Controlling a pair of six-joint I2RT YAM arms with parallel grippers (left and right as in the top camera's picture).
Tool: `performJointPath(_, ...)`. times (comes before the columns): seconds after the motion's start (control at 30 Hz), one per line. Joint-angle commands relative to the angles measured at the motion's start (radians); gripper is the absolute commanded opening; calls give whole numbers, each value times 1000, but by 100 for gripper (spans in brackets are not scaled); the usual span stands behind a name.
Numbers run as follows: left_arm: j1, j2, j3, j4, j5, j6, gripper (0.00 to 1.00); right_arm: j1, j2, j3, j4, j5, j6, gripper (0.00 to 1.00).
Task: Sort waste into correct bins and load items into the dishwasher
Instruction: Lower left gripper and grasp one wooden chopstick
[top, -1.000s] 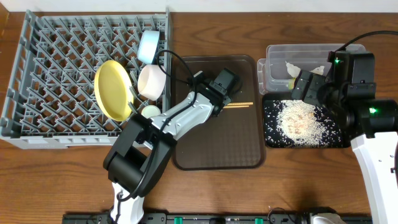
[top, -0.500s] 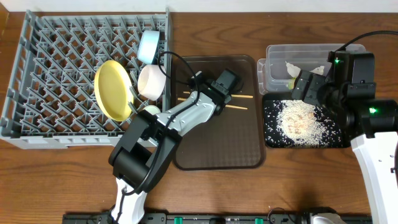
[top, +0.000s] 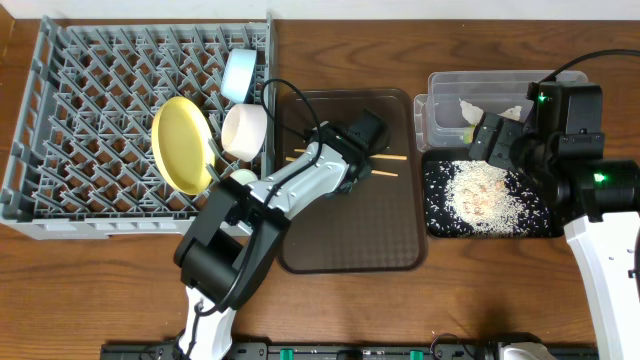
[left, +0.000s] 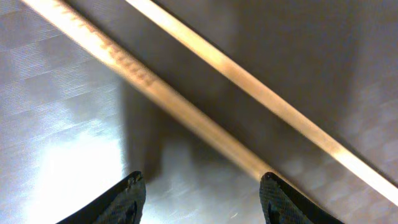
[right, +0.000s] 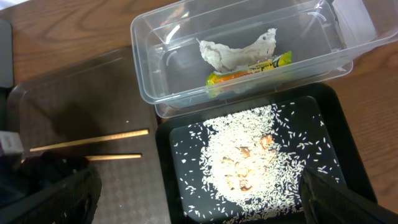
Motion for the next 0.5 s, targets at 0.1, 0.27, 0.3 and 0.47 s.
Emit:
performJointPath(0.1,19,-56,90,-110,7,79,62,-10,1,4,-2,10,10,99)
performJointPath(0.27,56,-54,259,-257,29,185,62,-10,1,4,-2,10,10,99)
performJointPath(0.3,66,-51,293,-285,31,188,62,-10,1,4,-2,10,10,99)
performJointPath(0.47,111,-41,345,-295,97,143,61,-10,1,4,-2,10,10,99)
